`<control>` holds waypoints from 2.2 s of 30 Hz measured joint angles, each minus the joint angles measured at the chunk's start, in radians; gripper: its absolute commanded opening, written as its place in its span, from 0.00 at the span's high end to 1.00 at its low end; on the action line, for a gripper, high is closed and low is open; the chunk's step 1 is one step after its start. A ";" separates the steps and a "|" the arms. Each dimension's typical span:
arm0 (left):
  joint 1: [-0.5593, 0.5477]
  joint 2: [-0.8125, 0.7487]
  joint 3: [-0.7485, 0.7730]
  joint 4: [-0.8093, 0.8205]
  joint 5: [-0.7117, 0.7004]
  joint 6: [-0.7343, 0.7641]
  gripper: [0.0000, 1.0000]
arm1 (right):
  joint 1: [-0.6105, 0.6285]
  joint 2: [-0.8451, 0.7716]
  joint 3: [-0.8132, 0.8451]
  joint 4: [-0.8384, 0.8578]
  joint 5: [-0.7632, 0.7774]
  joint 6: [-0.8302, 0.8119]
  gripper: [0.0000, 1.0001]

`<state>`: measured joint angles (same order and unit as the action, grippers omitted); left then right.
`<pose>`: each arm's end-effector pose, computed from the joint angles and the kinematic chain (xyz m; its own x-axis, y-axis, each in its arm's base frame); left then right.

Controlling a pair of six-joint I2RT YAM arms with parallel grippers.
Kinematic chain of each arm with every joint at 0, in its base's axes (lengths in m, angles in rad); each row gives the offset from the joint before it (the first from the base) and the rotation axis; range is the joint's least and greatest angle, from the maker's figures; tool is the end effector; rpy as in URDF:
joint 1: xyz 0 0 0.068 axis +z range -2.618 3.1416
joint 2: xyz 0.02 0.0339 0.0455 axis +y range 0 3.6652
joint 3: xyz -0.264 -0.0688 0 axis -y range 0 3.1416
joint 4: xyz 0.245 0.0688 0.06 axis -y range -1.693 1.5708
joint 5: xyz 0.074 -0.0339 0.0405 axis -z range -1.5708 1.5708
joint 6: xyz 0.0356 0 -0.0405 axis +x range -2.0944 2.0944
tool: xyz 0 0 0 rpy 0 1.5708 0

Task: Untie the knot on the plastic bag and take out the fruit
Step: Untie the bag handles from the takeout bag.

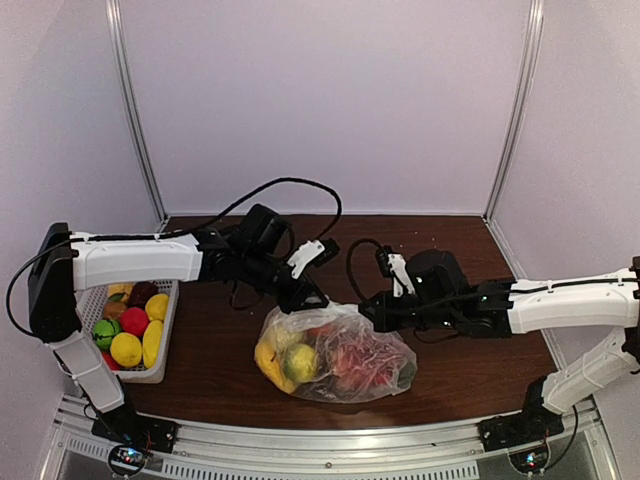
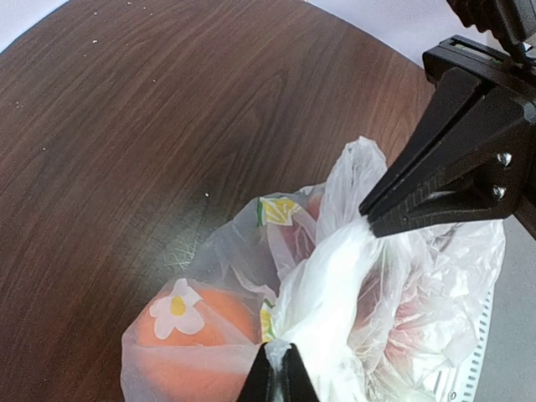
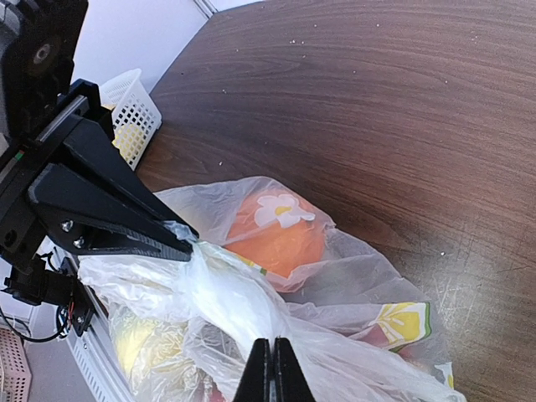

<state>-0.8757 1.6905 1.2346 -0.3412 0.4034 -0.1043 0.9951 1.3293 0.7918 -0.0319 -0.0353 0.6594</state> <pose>0.2278 -0.2950 0.2453 -0.5475 0.5070 -0.6657 0.8295 0.4335 -0.3520 0.1570 0.2442 0.2369 -0.7555 -0.0394 -0.6540 -0.4955 0.6874 0.5310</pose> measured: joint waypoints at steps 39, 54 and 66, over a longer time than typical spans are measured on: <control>0.089 -0.036 0.000 -0.030 -0.018 -0.018 1.00 | -0.044 -0.085 -0.053 -0.021 0.035 0.018 0.99; 0.042 -0.054 -0.012 -0.033 0.024 0.025 1.00 | -0.053 -0.093 0.130 -0.210 0.039 -0.091 0.49; 0.040 -0.055 -0.013 -0.034 0.025 0.028 1.00 | -0.044 0.048 0.245 -0.266 0.013 -0.151 0.46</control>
<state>-0.8352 1.6360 1.2221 -0.3748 0.4282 -0.0761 0.9508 1.3773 1.0370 -0.2974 -0.0219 0.5079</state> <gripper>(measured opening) 0.019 0.509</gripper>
